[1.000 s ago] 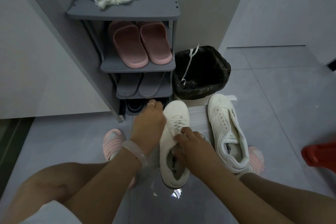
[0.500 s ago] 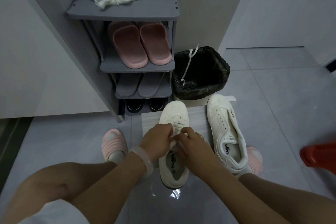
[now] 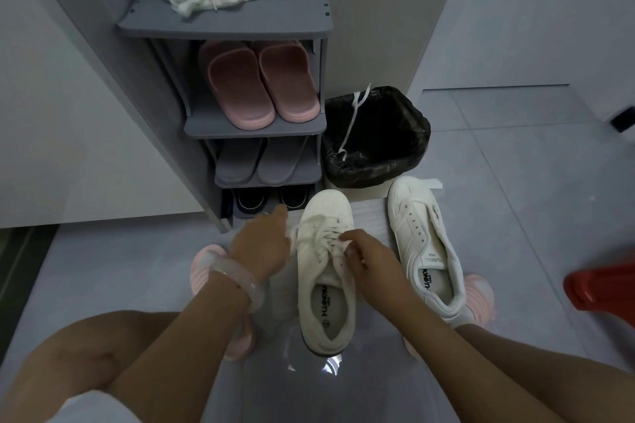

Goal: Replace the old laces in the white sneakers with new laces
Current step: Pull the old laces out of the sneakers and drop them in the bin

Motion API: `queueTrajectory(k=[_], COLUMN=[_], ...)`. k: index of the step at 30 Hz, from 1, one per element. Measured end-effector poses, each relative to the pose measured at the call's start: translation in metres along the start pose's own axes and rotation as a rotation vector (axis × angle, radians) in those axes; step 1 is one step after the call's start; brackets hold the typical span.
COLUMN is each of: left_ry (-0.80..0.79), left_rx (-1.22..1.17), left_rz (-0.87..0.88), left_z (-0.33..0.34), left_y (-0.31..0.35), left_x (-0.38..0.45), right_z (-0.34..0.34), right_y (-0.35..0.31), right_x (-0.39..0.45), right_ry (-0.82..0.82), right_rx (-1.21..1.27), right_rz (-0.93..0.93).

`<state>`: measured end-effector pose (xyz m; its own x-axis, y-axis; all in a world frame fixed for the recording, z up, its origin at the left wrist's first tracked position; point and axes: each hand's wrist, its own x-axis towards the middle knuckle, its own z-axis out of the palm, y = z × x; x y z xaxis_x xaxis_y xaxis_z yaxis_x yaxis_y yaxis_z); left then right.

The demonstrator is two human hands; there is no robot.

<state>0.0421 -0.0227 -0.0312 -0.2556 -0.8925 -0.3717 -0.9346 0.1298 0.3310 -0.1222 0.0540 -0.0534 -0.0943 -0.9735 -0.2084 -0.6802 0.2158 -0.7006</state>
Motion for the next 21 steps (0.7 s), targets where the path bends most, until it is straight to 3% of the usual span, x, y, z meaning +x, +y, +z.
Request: queueTrajectory(k=[4, 7, 11, 14, 17, 19, 21], left_ry=[-0.146, -0.265, -0.214, -0.228, -0.243, -0.206, -0.172], left_rx=[-0.05, -0.029, -0.048, -0.074, -0.103, -0.11, -0.135], left_rz=[0.157, 0.203, 0.199, 0.193, 0.145, 0.091, 0.063], left_z=[0.004, 0.009, 0.017, 0.02, 0.028, 0.035, 0.038], left_y=[0.016, 0.024, 0.025, 0.024, 0.019, 0.014, 0.011], left_x=[-0.01, -0.016, -0.018, -0.015, -0.013, -0.011, -0.009], right_z=[0.002, 0.007, 0.01, 0.012, 0.009, 0.001, -0.005], right_y=[0.003, 0.001, -0.014, -0.022, -0.017, -0.018, -0.019], right_x=[0.006, 0.007, 0.01, 0.011, 0.019, 0.021, 0.021], right_ry=[-0.065, -0.086, -0.079, -0.06, 0.015, -0.092, -0.251], right_rx=[0.067, -0.075, -0.445, -0.489, -0.087, 0.385, 0.631], right_rz=[0.138, 0.114, -0.014, -0.036, 0.166, 0.387, 0.534])
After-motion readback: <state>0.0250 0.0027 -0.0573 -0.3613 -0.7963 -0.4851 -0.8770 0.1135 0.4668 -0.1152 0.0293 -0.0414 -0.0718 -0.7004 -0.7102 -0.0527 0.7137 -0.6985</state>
